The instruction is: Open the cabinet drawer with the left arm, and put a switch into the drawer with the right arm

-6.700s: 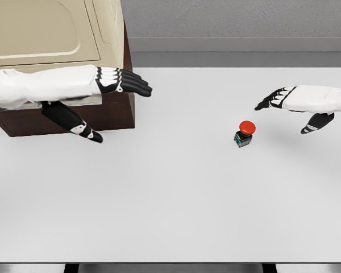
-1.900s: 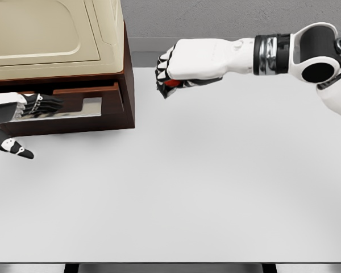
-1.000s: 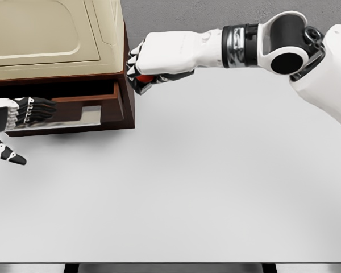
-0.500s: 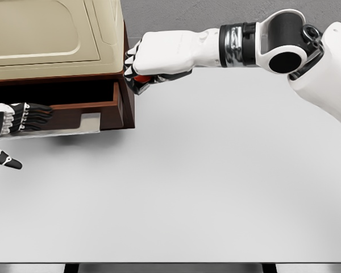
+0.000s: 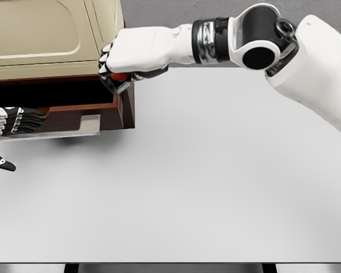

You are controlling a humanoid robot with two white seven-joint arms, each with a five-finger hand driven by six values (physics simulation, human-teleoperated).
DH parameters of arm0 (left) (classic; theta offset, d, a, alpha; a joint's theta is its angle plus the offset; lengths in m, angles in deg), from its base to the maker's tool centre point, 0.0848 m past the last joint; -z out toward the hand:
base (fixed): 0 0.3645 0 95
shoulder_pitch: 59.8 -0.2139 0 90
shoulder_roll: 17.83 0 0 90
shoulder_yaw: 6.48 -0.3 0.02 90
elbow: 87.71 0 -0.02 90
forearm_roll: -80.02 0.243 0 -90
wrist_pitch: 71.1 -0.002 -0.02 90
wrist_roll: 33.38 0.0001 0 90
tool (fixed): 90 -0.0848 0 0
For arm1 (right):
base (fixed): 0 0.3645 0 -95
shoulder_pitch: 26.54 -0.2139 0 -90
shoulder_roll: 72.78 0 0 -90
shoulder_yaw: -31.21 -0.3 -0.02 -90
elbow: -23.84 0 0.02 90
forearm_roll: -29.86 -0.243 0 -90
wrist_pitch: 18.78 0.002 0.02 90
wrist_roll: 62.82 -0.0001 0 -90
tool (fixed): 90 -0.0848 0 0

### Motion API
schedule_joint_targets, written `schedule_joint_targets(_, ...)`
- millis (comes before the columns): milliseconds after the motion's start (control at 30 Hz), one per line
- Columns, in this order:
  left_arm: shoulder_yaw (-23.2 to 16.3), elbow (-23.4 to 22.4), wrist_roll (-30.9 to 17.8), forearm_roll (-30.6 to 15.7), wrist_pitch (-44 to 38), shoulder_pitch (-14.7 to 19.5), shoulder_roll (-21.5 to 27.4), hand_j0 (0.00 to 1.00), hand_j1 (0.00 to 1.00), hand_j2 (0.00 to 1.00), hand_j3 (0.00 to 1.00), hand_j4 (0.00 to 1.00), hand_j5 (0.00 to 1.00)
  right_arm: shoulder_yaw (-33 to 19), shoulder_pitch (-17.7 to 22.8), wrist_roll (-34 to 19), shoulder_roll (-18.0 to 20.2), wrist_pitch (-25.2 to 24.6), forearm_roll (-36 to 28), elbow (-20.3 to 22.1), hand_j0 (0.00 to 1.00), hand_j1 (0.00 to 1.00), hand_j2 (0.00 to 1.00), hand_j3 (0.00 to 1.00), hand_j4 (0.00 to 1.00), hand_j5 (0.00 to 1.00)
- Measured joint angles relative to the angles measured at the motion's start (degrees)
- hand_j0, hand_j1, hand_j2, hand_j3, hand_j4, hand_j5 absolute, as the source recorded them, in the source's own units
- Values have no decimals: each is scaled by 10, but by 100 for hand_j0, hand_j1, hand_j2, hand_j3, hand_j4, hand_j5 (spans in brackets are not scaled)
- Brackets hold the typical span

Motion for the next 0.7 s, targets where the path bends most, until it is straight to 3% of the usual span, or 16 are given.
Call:
schedule_joint_targets(400,-2,-4,-1,25,28,0,-4,100,100,100,100,100,100,33,-16,0,-63,-27,4,-58,43,43,43,43,43,43)
schedule_joint_targets(700,-5,-5,-1,19,71,0,-4,100,100,100,100,100,100,45,-24,1,-93,-28,18,-109,43,43,43,43,43,43)
